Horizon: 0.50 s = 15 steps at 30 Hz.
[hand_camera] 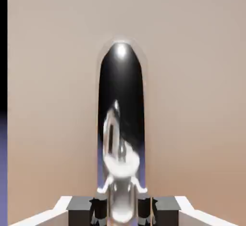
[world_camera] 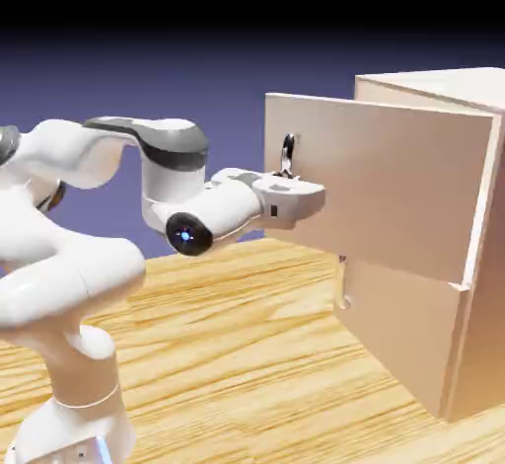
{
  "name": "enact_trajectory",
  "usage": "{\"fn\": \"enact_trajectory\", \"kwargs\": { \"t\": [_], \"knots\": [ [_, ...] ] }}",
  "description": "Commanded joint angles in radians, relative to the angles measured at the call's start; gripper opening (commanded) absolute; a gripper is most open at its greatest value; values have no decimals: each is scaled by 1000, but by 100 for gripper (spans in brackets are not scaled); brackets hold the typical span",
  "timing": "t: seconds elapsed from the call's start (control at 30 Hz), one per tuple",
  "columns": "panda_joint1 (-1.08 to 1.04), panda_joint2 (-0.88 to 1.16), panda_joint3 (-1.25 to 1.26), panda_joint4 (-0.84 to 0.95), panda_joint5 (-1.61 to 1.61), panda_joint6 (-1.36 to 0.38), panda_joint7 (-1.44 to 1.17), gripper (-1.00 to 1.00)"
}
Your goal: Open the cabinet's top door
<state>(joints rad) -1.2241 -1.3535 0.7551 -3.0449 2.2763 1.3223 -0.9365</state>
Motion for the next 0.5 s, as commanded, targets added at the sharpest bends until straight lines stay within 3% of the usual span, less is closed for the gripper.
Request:
{"fn": "enact_trajectory", "kwargs": {
  "t": [0.0, 0.27, 0.47],
  "knots": [
    [-28, 17, -19, 1, -31, -42, -17, -100],
    [-291, 226, -127, 82, -342, -381, -218, -100],
    [-466, 433, -132, 213, -602, -537, -416, -100]
  ]
}}
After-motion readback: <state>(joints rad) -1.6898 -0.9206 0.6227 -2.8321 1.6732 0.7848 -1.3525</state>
